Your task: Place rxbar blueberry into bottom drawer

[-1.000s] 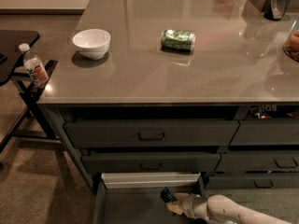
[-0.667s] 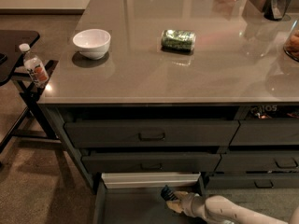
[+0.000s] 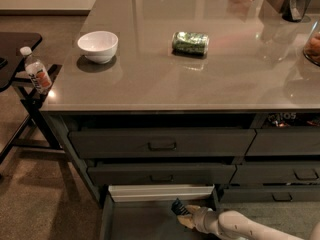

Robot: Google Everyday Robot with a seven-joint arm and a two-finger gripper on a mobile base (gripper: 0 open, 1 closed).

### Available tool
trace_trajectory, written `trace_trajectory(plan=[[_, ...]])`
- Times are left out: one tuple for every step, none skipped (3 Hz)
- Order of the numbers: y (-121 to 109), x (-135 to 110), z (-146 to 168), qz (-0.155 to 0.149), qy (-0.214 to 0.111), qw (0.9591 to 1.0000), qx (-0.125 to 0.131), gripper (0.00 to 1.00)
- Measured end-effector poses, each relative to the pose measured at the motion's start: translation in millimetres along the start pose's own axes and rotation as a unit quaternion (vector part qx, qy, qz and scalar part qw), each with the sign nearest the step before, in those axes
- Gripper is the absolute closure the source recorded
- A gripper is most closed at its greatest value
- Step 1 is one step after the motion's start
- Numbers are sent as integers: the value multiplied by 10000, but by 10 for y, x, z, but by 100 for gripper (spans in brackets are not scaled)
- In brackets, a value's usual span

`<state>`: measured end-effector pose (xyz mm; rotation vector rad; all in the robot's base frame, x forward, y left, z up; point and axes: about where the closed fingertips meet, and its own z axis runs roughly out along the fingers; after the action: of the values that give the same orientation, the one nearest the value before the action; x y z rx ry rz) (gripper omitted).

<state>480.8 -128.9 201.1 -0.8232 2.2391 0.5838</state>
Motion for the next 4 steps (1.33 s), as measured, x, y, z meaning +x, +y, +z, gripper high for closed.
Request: trace_trajectory(plan=[[-45,91,156,60,-75,10000,25,100],[-140,231,346,203,-202,9996,64,100],[-175,320,488,243,-247,9994,61,100],[-186,334,501,254,-250,9993,70,82]])
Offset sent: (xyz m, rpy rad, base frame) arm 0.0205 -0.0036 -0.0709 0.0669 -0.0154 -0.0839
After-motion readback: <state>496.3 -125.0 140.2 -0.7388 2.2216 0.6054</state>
